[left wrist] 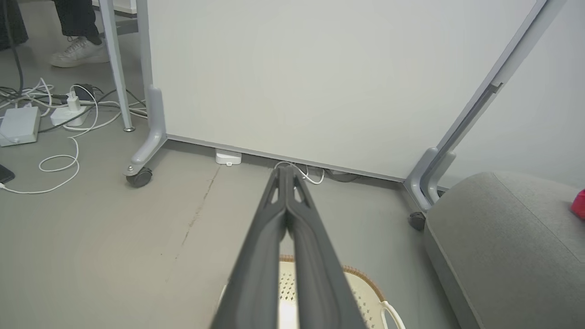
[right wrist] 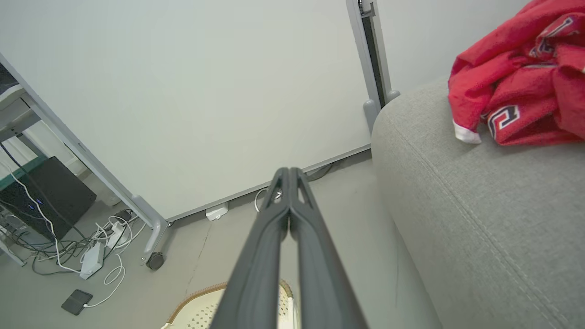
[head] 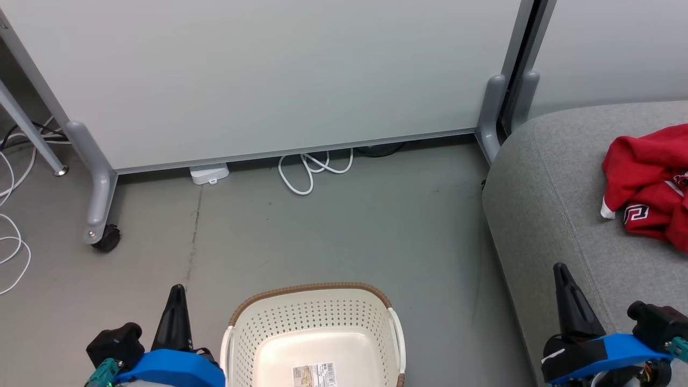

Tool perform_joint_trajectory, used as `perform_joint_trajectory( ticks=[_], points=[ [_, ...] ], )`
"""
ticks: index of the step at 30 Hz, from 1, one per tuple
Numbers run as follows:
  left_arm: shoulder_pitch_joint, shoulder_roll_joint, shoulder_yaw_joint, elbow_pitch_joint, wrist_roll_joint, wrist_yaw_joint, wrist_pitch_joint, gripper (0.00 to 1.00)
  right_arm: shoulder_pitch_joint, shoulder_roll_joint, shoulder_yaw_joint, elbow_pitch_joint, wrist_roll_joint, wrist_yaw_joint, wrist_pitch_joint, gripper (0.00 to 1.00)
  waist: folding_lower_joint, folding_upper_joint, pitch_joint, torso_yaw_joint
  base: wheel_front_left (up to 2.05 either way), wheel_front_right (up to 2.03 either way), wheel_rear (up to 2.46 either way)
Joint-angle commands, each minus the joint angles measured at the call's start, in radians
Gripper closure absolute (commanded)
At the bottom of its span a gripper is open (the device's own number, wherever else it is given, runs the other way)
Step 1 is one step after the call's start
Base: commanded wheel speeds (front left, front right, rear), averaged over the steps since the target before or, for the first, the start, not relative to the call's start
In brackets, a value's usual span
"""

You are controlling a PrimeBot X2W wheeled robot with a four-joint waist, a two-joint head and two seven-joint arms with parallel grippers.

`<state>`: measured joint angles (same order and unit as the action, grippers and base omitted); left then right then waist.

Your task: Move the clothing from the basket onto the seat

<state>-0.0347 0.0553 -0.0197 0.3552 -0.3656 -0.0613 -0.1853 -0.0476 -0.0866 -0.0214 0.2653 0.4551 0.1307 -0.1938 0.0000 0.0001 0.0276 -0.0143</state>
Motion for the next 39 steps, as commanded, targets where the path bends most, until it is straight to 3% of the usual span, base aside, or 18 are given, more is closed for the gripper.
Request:
perform_joint_trajectory(
  ticks=[1, 39],
  points=[
    [-0.030, 0.001, 0.007, -0.022, -0.039, -0.003, 0.007, 1.00, -0.021, 0.000, -0.006, -0.016, 0.038, 0.000, 0.008, 1.00, 0.0000, -0.0001, 0.000, 0.000, 0.00, 0.00, 0.00],
    [-0.054, -0.001, 0.066, -0.084, -0.604, -0.020, 0.142, 1.00, -0.050, 0.017, -0.047, -0.016, 0.562, 0.000, 0.149, 1.00, 0.0000, -0.0001, -0.010, 0.005, 0.00, 0.00, 0.00]
  ],
)
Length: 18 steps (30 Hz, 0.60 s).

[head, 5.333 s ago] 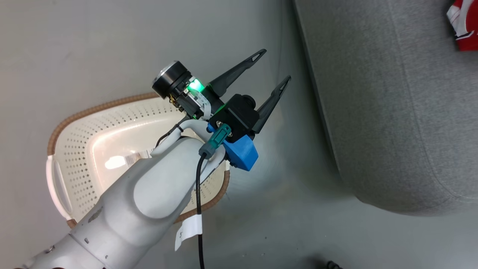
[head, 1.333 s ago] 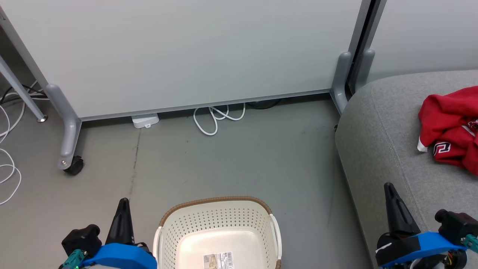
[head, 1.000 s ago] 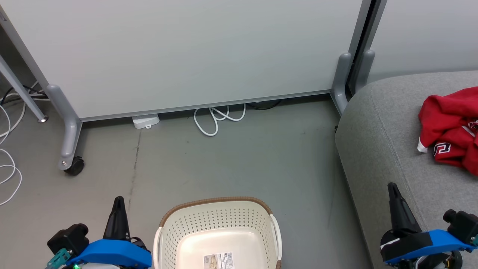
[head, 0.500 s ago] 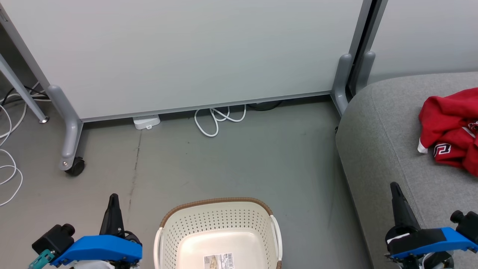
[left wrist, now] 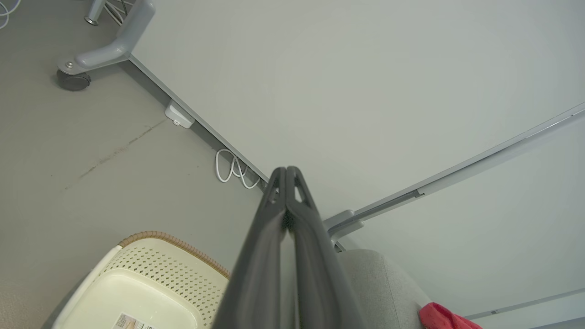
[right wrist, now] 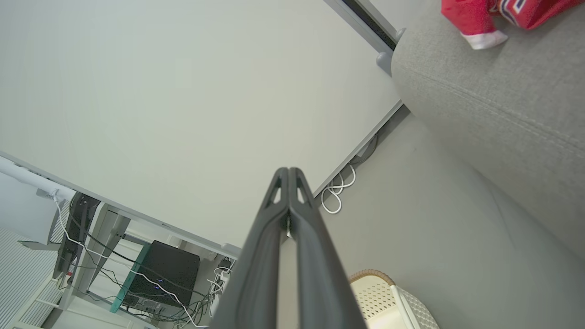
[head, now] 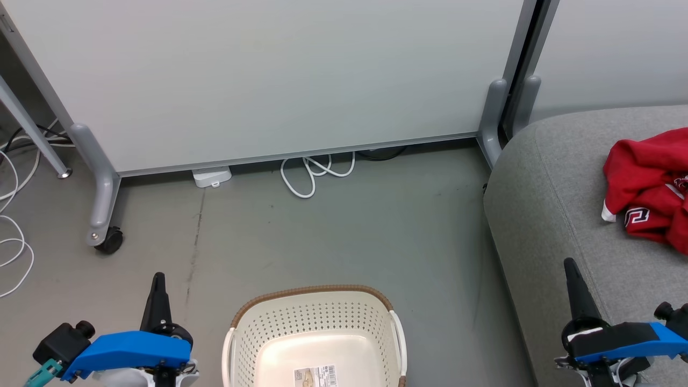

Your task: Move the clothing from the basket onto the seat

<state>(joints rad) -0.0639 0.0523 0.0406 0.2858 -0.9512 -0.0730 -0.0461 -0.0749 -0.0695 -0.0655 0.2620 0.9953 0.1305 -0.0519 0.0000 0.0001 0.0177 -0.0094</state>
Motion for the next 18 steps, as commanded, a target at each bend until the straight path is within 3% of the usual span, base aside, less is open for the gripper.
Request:
perform_joint_trajectory(
  ticks=[1, 18],
  points=[
    [-0.025, 0.002, 0.007, -0.016, -0.030, -0.008, 0.006, 1.00, -0.023, 0.000, -0.004, -0.013, 0.033, 0.000, 0.009, 1.00, 0.0000, -0.0001, 0.000, 0.000, 0.00, 0.00, 0.00],
    [-0.034, 0.001, 0.028, -0.032, -0.209, -0.014, 0.051, 1.00, -0.033, 0.006, -0.018, -0.012, 0.198, 0.000, 0.055, 1.00, 0.0000, -0.0001, -0.005, 0.002, 0.00, 0.00, 0.00]
  ],
)
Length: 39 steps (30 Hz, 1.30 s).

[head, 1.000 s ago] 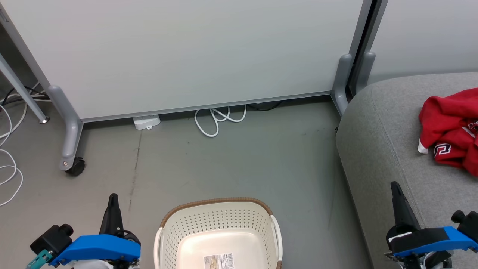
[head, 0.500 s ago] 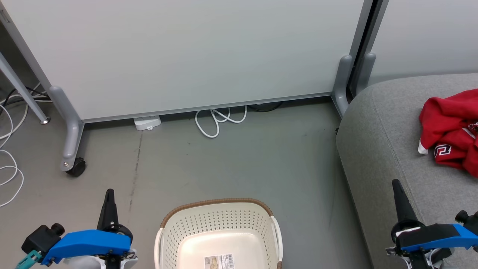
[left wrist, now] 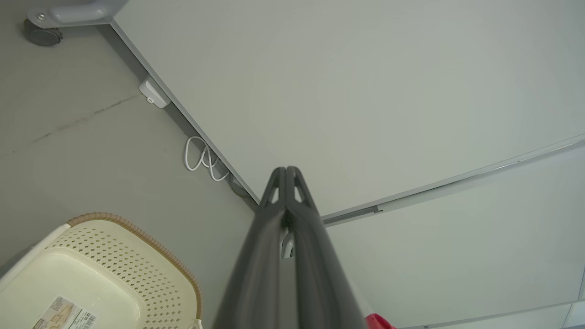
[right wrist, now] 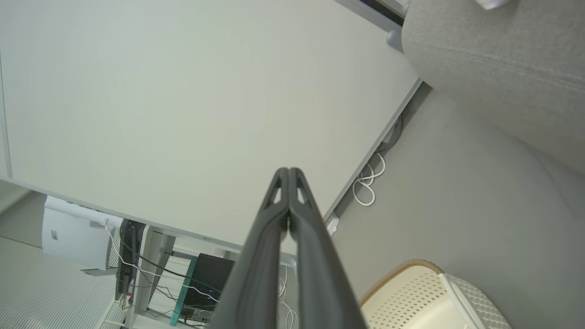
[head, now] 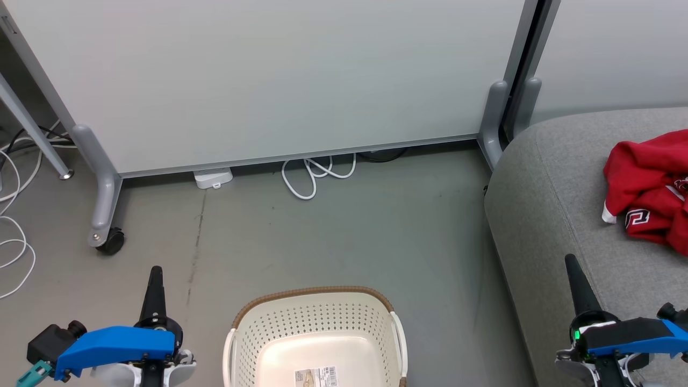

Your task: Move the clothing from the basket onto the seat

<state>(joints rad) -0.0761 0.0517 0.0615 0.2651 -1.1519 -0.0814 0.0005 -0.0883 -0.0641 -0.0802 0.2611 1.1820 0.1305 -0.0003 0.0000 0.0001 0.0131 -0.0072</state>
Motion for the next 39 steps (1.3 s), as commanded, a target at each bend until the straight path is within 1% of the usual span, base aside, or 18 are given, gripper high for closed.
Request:
perform_joint_trajectory(
  ticks=[1, 22, 39],
  points=[
    [-0.022, 0.001, 0.008, -0.012, -0.018, -0.006, 0.007, 1.00, -0.019, 0.001, -0.004, -0.011, 0.021, 0.000, 0.006, 1.00, 0.0000, -0.0001, 0.000, 0.000, 0.00, 0.00, 0.00],
    [-0.031, 0.000, 0.030, -0.030, -0.215, -0.014, 0.056, 1.00, -0.029, 0.008, -0.019, -0.010, 0.203, 0.000, 0.056, 1.00, 0.0000, -0.0001, -0.006, 0.003, 0.00, 0.00, 0.00],
    [-0.036, -0.001, 0.046, -0.042, -0.352, -0.019, 0.089, 1.00, -0.037, 0.012, -0.030, -0.009, 0.330, 0.000, 0.090, 1.00, 0.0000, -0.0001, -0.010, 0.005, 0.00, 0.00, 0.00]
  ],
)
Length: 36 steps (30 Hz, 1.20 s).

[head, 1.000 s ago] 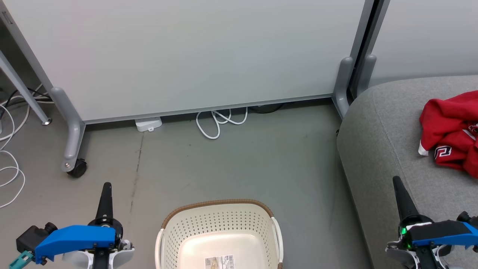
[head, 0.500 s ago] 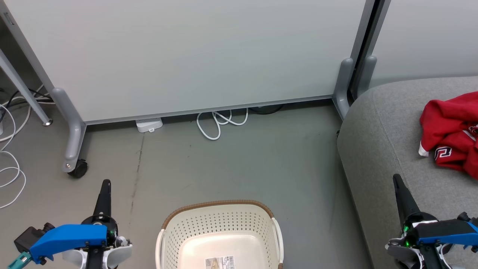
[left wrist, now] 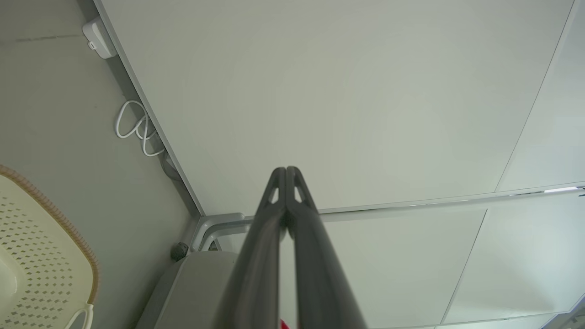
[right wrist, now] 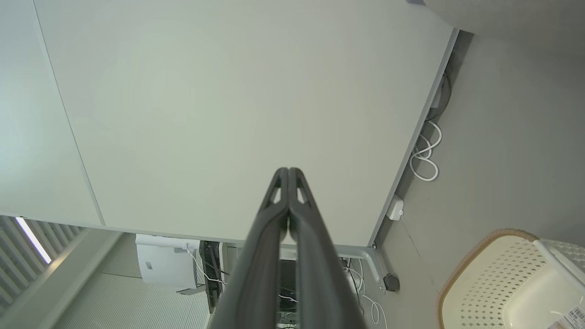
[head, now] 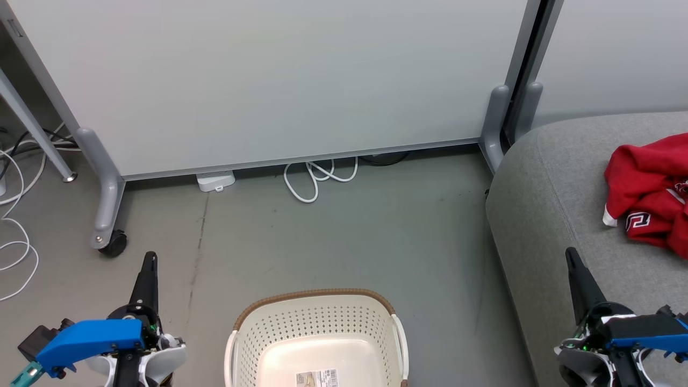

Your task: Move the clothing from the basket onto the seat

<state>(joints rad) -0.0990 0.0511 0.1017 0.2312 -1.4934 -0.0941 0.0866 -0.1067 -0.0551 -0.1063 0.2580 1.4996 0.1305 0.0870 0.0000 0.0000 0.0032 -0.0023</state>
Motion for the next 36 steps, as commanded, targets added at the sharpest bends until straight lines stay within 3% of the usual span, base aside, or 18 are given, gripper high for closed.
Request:
perform_joint_trajectory(
  ticks=[1, 16, 36],
  points=[
    [-0.013, 0.000, 0.006, -0.008, -0.017, -0.006, 0.006, 1.00, -0.017, 0.003, -0.004, -0.005, 0.020, 0.000, 0.006, 1.00, 0.0000, 0.0000, 0.000, 0.000, 0.00, 0.00, 0.00],
    [-0.019, -0.001, 0.018, -0.017, -0.124, -0.009, 0.032, 1.00, -0.022, 0.007, -0.012, -0.004, 0.117, 0.000, 0.033, 1.00, 0.0000, 0.0000, -0.004, 0.002, 0.00, 0.00, 0.00],
    [-0.018, -0.001, 0.017, -0.016, -0.119, -0.009, 0.032, 1.00, -0.021, 0.006, -0.012, -0.004, 0.112, 0.000, 0.033, 1.00, 0.0000, 0.0000, -0.004, 0.002, 0.00, 0.00, 0.00]
  ],
)
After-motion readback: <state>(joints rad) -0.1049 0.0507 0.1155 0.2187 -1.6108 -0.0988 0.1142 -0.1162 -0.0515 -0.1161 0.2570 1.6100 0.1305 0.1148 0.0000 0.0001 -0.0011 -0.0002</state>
